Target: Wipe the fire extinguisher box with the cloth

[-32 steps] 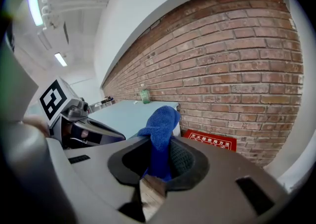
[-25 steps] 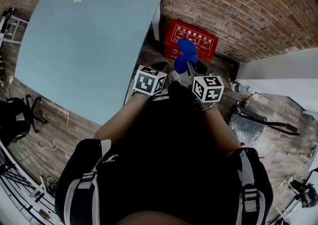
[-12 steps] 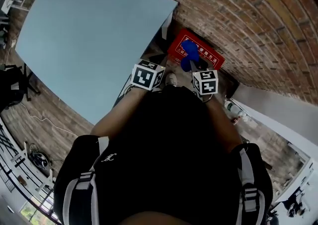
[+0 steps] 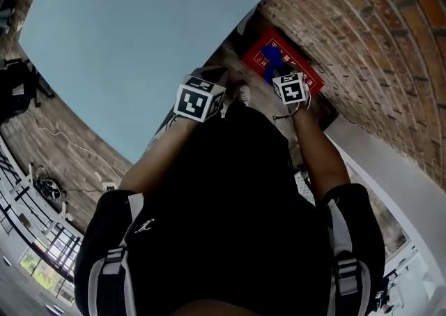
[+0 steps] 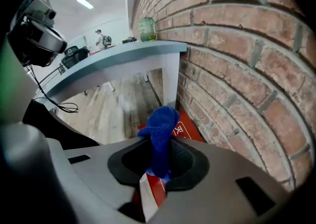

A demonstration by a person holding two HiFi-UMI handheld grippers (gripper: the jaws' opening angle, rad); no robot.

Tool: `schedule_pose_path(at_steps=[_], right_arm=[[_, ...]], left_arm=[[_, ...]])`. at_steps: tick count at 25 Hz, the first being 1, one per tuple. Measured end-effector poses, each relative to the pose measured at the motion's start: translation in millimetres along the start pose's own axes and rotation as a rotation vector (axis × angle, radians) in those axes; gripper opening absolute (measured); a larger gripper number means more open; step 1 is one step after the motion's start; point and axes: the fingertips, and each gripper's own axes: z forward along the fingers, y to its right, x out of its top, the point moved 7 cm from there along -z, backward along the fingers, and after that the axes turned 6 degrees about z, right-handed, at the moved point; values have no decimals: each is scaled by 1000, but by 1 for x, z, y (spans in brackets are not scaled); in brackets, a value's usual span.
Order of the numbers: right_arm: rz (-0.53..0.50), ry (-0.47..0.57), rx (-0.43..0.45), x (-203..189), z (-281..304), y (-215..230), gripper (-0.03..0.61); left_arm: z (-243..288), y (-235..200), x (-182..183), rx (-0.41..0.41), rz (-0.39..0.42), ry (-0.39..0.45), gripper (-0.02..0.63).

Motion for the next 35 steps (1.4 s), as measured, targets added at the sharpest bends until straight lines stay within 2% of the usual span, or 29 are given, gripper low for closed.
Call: schedule_pose_path(at_steps=[4, 8, 11, 16, 19, 23, 30, 35], right_arm=[[-39, -58, 3, 9, 40, 11, 83], [-110, -96, -52, 28, 72, 33, 83], [-138, -117, -63, 40, 93, 51, 83], [-260, -181, -105, 41, 119, 70, 83], [-248, -216, -79, 35, 131, 72, 83], [-254, -216, -73, 32, 138, 61, 83], [-530, -222, 83, 20, 142, -3, 83], [-592, -205, 166, -2, 137, -40, 83]], left_arm=[[-13, -13, -3, 36, -20, -4, 11], [-27, -16, -24, 43, -87, -21, 11], [-35, -22, -40, 82, -140, -16, 11], [-36, -11, -63, 115, -195, -25, 11], [-35, -1, -70, 119, -209, -29, 11], [-35, 3, -76, 117, -216, -44, 11], [-31, 3, -70, 118, -208, -49, 11], [-24, 0, -62, 111, -199, -67, 11]])
